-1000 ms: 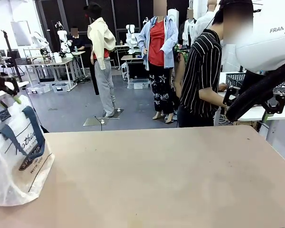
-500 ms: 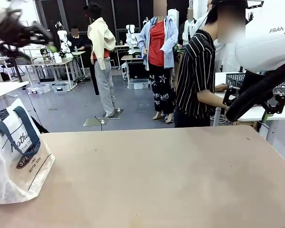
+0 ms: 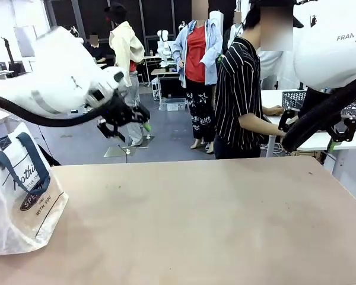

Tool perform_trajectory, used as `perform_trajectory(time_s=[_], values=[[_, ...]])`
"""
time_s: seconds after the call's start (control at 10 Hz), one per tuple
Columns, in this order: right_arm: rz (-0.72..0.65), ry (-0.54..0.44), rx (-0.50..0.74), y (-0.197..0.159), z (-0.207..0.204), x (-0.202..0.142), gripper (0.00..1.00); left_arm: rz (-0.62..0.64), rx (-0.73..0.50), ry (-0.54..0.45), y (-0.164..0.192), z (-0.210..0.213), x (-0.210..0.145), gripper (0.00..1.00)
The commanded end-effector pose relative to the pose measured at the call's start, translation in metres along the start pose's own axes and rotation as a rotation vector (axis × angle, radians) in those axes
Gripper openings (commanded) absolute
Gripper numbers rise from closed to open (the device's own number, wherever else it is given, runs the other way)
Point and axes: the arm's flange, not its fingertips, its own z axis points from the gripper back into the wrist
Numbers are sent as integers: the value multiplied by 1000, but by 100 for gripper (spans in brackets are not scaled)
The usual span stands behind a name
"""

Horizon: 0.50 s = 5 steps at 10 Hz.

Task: Transfer purchased items from the store into the shopping bag.
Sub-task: Move the Reusable shopping bag to the right side of the table.

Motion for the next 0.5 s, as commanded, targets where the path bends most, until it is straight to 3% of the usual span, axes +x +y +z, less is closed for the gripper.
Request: perform_trajectory(time_s=[0.0,0.2,0.4], values=[[9,8,-1,0,2,3,100,47,-66,24,4,9,27,100],[9,8,-1,0,2,3,100,69,-99,65,21,-4,30,100],[9,8,-1,0,2,3,100,63,-40,28,13,-17,26,100]])
